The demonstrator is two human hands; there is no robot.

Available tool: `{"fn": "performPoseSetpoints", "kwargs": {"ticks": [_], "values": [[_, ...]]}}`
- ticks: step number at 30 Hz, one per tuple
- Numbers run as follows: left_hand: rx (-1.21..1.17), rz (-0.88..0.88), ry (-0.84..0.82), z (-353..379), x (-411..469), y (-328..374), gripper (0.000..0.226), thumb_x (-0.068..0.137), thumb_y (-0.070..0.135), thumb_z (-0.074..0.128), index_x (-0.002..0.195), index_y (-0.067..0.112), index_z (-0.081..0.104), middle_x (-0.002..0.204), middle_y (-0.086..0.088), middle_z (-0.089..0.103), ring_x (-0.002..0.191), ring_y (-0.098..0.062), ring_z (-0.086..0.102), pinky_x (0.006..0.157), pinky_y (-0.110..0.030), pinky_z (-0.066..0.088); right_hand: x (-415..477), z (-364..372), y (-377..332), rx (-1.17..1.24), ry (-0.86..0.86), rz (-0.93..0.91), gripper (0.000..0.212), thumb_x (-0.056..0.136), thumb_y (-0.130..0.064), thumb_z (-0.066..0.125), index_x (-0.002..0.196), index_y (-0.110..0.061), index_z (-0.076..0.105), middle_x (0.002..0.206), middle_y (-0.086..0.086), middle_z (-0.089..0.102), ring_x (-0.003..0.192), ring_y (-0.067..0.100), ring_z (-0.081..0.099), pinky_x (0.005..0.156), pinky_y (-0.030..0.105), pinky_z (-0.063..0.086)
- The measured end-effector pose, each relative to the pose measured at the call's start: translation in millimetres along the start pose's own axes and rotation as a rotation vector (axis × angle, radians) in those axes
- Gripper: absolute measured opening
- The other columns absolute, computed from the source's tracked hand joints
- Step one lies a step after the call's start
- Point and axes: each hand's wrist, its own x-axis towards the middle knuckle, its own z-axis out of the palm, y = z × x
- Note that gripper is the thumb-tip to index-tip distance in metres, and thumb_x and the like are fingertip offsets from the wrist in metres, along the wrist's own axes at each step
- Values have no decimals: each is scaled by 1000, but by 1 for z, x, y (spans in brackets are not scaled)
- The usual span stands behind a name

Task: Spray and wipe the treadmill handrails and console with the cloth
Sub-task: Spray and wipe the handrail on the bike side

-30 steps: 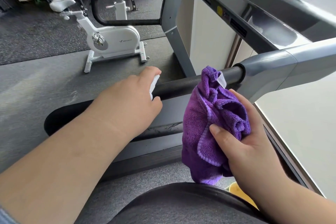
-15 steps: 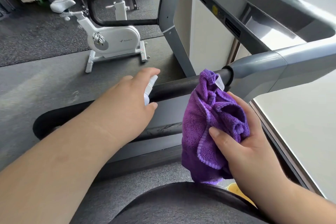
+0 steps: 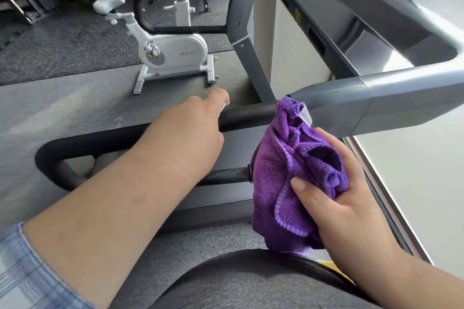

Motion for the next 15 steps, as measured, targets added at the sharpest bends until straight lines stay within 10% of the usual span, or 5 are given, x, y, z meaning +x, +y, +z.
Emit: {"fn": "performPoseSetpoints", "kwargs": {"ticks": [15], "values": [[-117, -33, -30, 4, 11, 48, 44, 86, 21, 55, 124, 36, 40, 107, -4, 48, 78, -27, 51, 67, -33, 39, -5, -35, 3, 0, -22, -45, 58, 73, -27, 70, 120, -57, 57, 120, -15, 69, 113, 6, 65, 101, 29, 49]]}}
